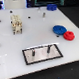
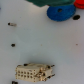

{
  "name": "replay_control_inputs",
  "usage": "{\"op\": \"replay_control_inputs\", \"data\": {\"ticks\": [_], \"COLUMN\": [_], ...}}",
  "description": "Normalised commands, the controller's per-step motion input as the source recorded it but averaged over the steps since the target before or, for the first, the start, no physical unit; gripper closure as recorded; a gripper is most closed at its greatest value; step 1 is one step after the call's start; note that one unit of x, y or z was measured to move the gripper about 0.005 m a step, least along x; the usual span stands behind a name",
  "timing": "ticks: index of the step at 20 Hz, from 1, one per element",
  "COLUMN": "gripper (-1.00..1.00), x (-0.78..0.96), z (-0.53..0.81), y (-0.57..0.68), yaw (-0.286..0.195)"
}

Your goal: Insert the blue gear onto the right peg, followed by the red gear

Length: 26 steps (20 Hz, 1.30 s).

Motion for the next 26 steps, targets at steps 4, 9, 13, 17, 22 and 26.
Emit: {"op": "replay_control_inputs", "data": {"ticks": [4, 9, 13, 17, 22, 26], "gripper": [-1.0, -1.0, -1.0, -1.0, -1.0, -1.0], "x": [-0.43, -0.37, -0.15, -0.11, -0.11, -0.12], "z": [0.02, 0.01, -0.15, -0.34, -0.44, -0.51], "y": [0.69, 0.7, 0.64, 0.51, 0.39, 0.29], "yaw": [0.0, 0.0, 0.0, 0.0, 0.0, 0.0]}}
